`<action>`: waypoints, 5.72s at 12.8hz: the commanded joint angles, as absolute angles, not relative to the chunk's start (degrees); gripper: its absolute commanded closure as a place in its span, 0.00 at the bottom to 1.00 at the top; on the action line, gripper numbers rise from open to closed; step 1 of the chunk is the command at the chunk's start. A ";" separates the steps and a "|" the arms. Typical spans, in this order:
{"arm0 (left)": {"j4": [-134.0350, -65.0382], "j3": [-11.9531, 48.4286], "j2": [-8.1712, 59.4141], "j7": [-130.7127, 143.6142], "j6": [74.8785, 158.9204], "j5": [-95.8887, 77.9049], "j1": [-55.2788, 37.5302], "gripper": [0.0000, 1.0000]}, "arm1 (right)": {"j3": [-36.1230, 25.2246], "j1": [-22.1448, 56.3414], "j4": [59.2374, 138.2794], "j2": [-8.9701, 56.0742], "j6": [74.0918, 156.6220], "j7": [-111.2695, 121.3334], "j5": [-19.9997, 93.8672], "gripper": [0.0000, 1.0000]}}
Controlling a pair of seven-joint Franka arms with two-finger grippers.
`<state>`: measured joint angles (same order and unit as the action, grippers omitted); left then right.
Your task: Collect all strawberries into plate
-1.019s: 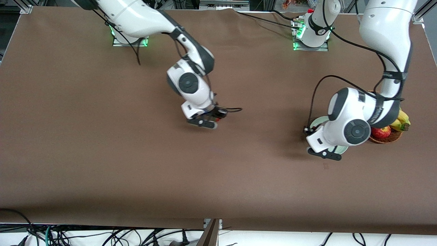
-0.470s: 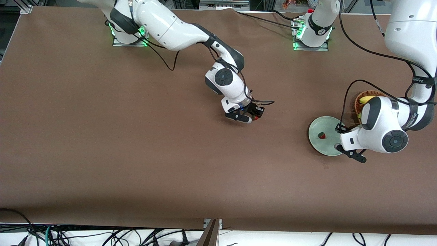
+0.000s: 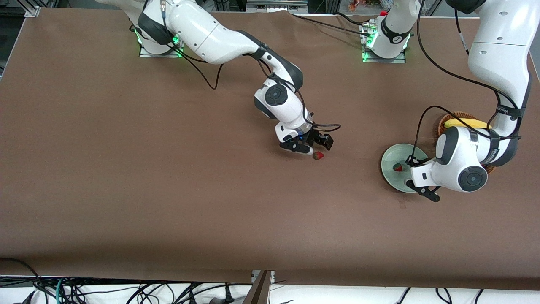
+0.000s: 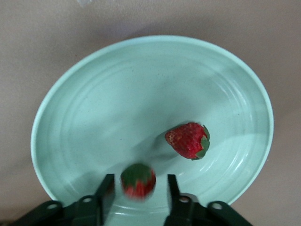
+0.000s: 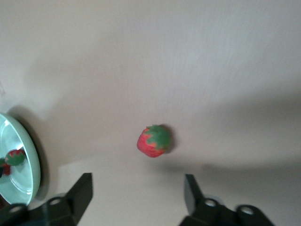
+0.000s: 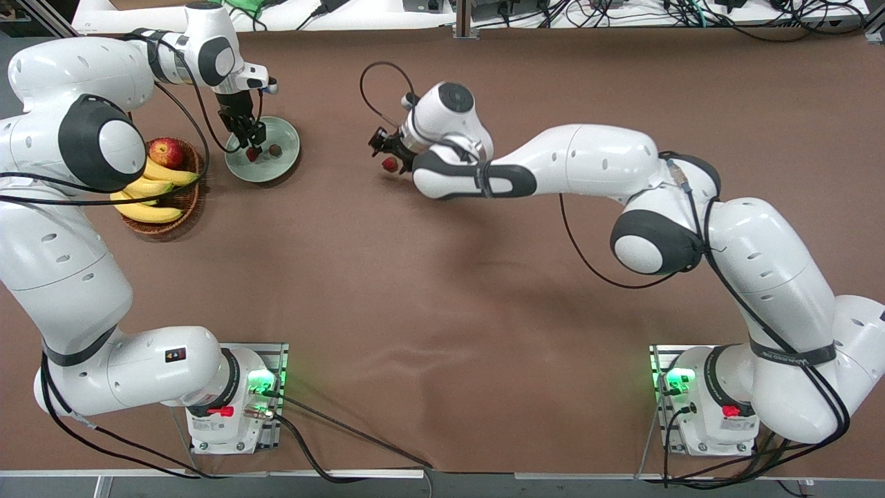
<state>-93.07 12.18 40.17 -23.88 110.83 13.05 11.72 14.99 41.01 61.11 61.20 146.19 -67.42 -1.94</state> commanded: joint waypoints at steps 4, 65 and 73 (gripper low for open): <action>-93.25 18.35 32.18 -13.24 103.37 9.51 11.43 0.00 | 15.12 30.52 63.28 45.12 113.95 -44.70 -4.30 0.00; -77.97 32.00 16.53 -10.37 87.20 15.39 18.55 0.00 | -3.43 2.72 78.40 7.56 74.53 3.43 -3.16 0.00; -97.50 -1.29 0.21 -0.44 99.10 0.70 -5.51 0.00 | -3.52 2.55 78.40 7.56 74.27 1.67 -1.94 0.00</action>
